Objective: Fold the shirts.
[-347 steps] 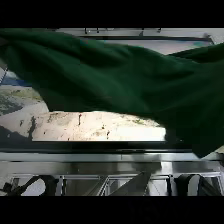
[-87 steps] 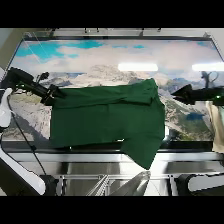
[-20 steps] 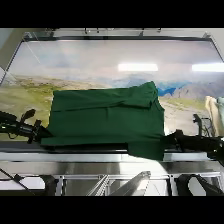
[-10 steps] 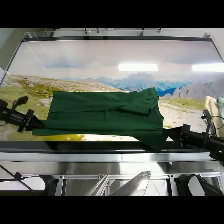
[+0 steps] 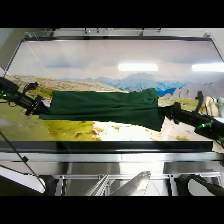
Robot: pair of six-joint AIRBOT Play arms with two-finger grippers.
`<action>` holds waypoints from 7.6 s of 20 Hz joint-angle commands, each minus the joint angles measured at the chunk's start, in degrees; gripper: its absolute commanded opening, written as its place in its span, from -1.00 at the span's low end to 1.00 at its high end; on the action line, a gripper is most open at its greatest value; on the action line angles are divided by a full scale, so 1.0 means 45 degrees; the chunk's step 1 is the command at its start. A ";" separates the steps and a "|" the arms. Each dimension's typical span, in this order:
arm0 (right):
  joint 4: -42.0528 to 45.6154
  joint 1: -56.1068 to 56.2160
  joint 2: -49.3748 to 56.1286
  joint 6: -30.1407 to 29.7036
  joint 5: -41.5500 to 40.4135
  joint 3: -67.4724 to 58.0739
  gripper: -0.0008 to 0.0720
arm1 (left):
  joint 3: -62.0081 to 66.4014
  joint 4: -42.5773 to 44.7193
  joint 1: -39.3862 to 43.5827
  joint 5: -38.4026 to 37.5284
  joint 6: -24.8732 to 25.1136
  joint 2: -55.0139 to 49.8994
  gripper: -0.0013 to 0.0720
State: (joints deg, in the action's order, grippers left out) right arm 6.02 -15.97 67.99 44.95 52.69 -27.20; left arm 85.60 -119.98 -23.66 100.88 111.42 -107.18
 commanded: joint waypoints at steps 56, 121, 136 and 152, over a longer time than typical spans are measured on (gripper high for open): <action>0.2283 -0.1875 0.4775 0.1394 0.7485 -0.7198 -0.92 | 0.7023 -0.1423 1.2318 -0.4415 -0.4065 -0.4221 -0.92; 0.2565 0.7975 0.8854 0.4945 0.2006 -1.1497 -0.92 | -0.4226 -0.4609 0.2288 -0.2084 0.1277 0.9627 -0.91; 1.4076 -0.6572 0.1953 1.1409 0.6188 -1.4328 -0.92 | -0.4226 -0.4595 0.2293 -0.2229 0.1282 0.9622 -0.91; 1.9088 -0.8650 0.1243 1.2565 1.1506 -1.2016 0.95 | -0.4226 -0.4585 0.2302 -0.2657 0.1569 0.9622 -0.91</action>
State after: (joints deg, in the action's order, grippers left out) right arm 92.12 -54.72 73.58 99.85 98.76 -81.49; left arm 66.54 -140.62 -13.34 88.95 117.75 -63.88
